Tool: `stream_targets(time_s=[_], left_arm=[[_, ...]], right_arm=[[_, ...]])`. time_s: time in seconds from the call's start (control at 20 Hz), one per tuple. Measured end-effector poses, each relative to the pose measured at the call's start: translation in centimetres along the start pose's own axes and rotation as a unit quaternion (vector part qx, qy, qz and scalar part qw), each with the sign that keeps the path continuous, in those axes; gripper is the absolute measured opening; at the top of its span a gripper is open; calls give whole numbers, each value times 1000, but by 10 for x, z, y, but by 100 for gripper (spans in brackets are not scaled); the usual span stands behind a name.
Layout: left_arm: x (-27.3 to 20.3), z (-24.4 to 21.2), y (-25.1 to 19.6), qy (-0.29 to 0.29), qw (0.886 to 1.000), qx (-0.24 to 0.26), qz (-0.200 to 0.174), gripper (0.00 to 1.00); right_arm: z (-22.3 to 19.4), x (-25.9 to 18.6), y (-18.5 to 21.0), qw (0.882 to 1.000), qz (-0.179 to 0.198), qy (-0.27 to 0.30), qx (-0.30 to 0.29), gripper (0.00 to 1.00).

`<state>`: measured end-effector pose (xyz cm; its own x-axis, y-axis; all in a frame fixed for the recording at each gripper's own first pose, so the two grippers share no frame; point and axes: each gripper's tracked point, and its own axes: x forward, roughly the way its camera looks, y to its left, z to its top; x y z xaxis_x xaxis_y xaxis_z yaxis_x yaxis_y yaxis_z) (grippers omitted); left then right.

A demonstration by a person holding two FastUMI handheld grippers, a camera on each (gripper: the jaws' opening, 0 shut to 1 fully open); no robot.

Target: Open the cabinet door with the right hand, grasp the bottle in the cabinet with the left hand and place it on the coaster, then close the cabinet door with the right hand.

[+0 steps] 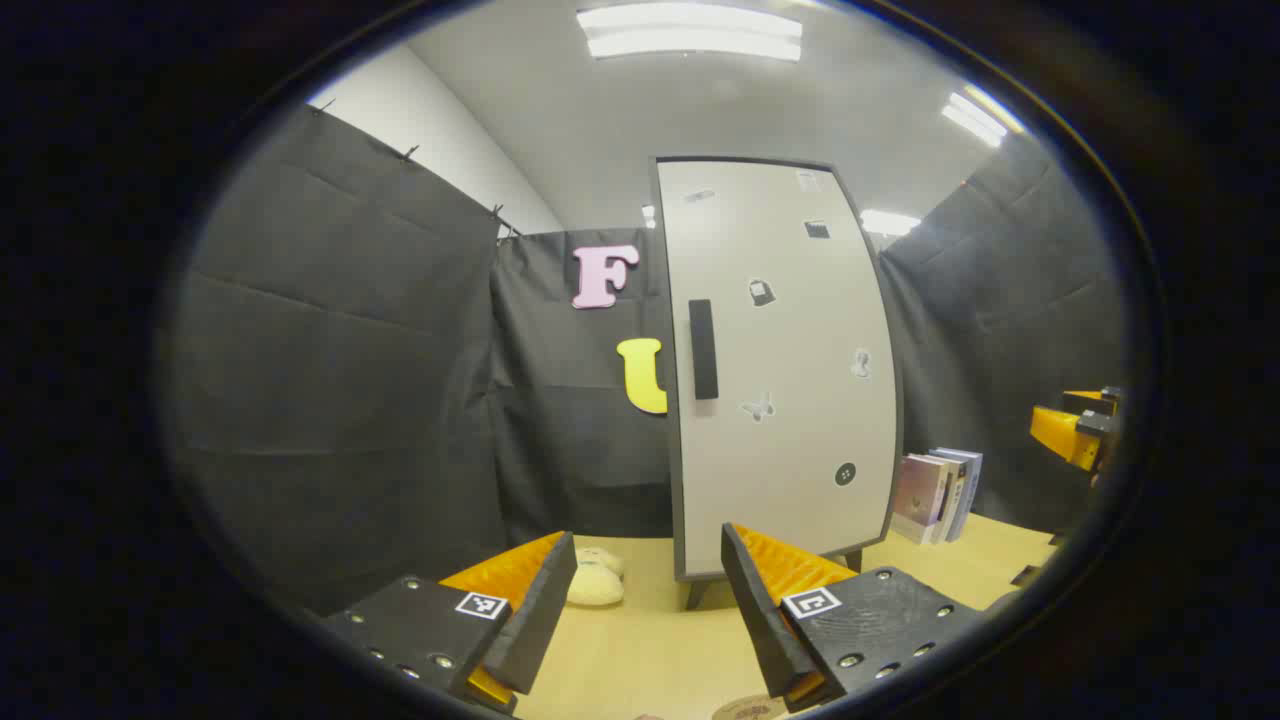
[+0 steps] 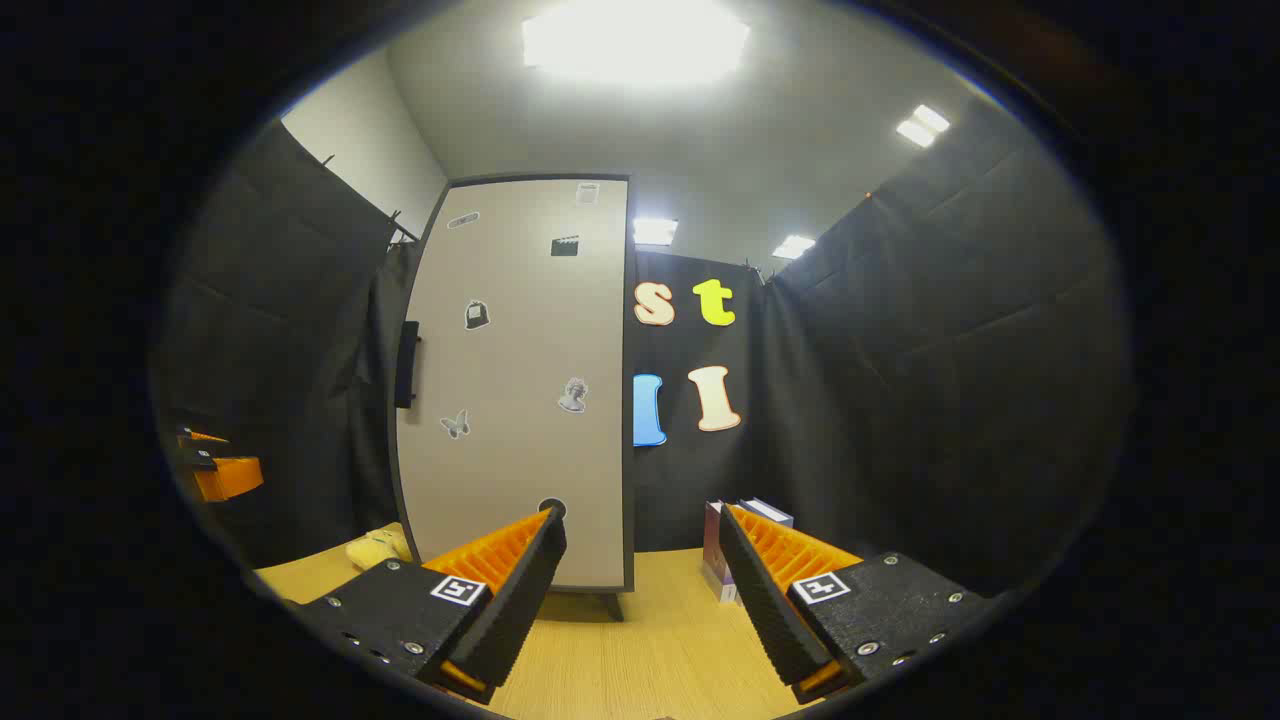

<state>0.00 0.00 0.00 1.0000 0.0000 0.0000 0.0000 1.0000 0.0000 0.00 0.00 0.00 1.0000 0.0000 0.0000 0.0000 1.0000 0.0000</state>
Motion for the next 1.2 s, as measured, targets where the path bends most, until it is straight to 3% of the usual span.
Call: stream_targets(time_s=[0.35,0.65,0.7,0.8,0.85,0.9,1.2], left_arm=[[-11,6,15,-10,1000,1,16,84],[-33,9,58,-8,998,13,56,84],[-39,9,66,-9,998,14,64,88],[-48,8,82,-9,997,12,81,84],[-51,7,87,-6,996,10,87,88],[-53,7,92,-4,996,9,92,84],[-45,22,98,-15,996,18,88,84]], right_arm=[[0,2,14,1000,12,9,6,95],[24,33,61,998,51,-7,23,95],[28,38,72,998,61,-10,22,95],[35,46,89,997,77,-16,18,95],[39,49,95,996,81,-21,18,95],[40,49,99,996,84,-25,19,95],[20,37,95,997,74,-8,26,95]])
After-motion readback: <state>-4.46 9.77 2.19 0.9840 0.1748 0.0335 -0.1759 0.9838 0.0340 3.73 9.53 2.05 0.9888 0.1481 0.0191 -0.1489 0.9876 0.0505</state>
